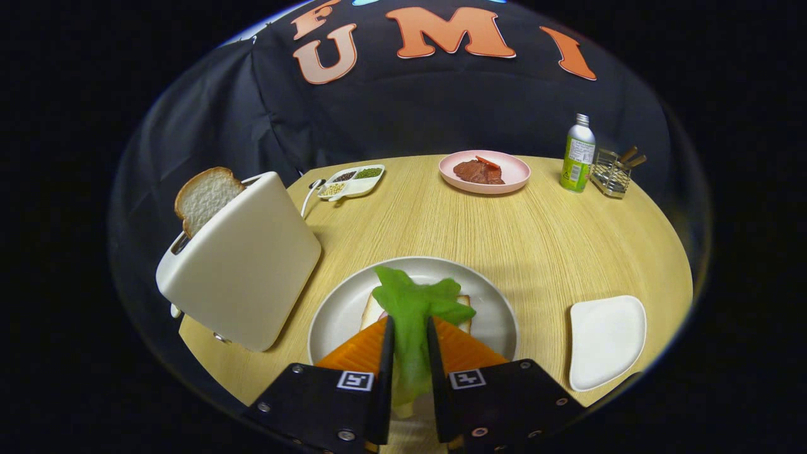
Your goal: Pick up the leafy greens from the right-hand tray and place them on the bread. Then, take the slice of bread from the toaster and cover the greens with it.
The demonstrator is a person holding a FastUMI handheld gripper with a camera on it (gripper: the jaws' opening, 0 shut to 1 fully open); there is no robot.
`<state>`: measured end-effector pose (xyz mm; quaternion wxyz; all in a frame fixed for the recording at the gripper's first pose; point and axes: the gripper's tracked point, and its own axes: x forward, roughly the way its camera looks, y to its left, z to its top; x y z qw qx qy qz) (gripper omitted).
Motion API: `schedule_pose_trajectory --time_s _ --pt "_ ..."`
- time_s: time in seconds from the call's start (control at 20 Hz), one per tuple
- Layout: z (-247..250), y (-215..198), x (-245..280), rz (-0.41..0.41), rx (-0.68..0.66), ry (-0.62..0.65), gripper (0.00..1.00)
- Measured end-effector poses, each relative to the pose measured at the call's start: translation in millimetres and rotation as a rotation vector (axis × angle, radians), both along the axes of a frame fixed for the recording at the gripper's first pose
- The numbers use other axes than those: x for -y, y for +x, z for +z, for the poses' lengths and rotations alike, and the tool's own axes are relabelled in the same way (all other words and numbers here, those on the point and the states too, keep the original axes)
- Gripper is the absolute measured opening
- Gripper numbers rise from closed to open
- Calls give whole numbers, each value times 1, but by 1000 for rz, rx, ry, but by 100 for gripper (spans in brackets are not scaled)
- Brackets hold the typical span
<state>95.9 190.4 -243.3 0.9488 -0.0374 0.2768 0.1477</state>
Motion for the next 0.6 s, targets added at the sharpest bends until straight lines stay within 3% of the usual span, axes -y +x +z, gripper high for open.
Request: schedule_pose_trajectory --time_s 0.15,0.2,0.5,0.6 --pt "1 0 2 -8 -6 4 52" --pt "2 0 4 -13 -3 3 67" --pt "7 1 13 -38 18 -26 97" --pt "15 0 12 -39 35 -31 98"
